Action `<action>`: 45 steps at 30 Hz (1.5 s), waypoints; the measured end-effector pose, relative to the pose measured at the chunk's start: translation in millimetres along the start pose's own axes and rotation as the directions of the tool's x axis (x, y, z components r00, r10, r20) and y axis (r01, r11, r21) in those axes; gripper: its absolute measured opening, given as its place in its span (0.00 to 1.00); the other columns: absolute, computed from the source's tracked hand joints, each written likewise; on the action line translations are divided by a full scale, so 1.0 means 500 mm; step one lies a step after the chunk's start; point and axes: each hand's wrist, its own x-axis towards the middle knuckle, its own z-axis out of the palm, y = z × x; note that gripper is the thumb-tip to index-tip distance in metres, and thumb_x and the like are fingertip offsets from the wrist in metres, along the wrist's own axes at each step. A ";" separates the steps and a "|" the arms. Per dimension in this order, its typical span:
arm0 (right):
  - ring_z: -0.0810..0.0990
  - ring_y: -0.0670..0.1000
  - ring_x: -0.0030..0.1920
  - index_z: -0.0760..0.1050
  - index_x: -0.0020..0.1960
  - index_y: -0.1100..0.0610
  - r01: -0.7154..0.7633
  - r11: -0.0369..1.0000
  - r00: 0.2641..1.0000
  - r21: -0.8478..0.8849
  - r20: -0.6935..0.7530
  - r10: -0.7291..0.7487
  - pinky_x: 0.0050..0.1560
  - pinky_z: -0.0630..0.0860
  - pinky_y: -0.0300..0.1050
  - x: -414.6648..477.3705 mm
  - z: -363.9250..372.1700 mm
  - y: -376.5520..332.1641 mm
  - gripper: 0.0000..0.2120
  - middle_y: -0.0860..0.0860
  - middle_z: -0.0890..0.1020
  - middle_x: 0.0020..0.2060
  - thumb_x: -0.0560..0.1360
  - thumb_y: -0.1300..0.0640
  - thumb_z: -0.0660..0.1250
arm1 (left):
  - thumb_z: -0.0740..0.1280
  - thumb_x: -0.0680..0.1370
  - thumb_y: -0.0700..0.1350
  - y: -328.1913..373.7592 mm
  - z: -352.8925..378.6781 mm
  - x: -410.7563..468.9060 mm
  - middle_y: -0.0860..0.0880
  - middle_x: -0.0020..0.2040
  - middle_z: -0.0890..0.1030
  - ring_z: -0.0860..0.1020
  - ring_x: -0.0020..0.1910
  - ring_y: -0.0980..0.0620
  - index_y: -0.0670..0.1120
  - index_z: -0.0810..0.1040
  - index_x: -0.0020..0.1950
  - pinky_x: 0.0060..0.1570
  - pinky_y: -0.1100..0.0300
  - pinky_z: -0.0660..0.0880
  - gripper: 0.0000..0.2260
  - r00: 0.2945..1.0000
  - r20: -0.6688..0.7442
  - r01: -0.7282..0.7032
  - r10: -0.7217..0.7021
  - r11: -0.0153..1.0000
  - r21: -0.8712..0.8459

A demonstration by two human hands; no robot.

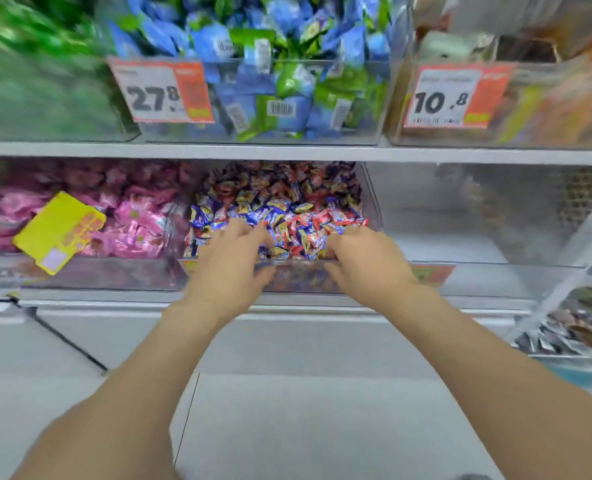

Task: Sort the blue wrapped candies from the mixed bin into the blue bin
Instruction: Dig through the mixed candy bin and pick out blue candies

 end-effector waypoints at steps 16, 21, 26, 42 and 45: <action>0.78 0.55 0.31 0.77 0.35 0.53 0.149 0.987 0.981 -0.066 -0.118 -0.156 0.28 0.67 0.42 -0.001 0.070 0.044 0.22 0.49 0.77 0.29 0.52 0.56 0.90 | 0.79 0.72 0.50 0.007 0.030 0.043 0.56 0.41 0.73 0.76 0.45 0.46 0.57 0.77 0.44 0.46 0.51 0.65 0.12 0.997 0.021 -0.071 0.068 0.951 0.300; 0.78 0.56 0.33 0.78 0.36 0.55 0.207 0.978 0.938 -0.030 -0.277 -0.207 0.29 0.70 0.44 -0.008 0.068 0.054 0.17 0.51 0.79 0.31 0.63 0.54 0.87 | 0.74 0.77 0.45 0.030 0.026 0.028 0.54 0.43 0.72 0.74 0.45 0.46 0.57 0.70 0.46 0.51 0.48 0.65 0.13 0.999 0.002 -0.044 0.046 0.933 0.358; 0.78 0.57 0.33 0.78 0.36 0.55 0.212 0.977 0.938 -0.024 -0.274 -0.210 0.29 0.67 0.44 -0.033 0.054 0.057 0.16 0.51 0.78 0.31 0.65 0.53 0.86 | 0.75 0.75 0.42 0.046 0.010 0.003 0.54 0.38 0.70 0.72 0.40 0.48 0.56 0.68 0.43 0.44 0.52 0.53 0.17 0.999 0.008 -0.036 0.035 0.930 0.366; 0.82 0.56 0.52 0.81 0.60 0.50 0.012 0.975 0.981 0.220 -0.192 0.032 0.51 0.78 0.54 -0.154 -0.068 0.252 0.10 0.48 0.83 0.50 0.79 0.53 0.72 | 0.69 0.78 0.60 0.217 -0.021 -0.018 0.57 0.51 0.76 0.77 0.53 0.51 0.58 0.80 0.54 0.55 0.48 0.68 0.09 0.944 0.011 -0.331 0.331 0.939 0.096; 0.78 0.58 0.61 0.76 0.70 0.48 -0.178 0.983 0.969 0.034 0.182 0.169 0.60 0.75 0.54 -0.153 -0.033 0.363 0.18 0.51 0.80 0.60 0.81 0.51 0.71 | 0.68 0.78 0.56 0.288 0.053 -0.006 0.53 0.61 0.75 0.74 0.59 0.47 0.55 0.78 0.61 0.59 0.46 0.69 0.14 0.899 0.009 -0.435 0.437 0.893 0.118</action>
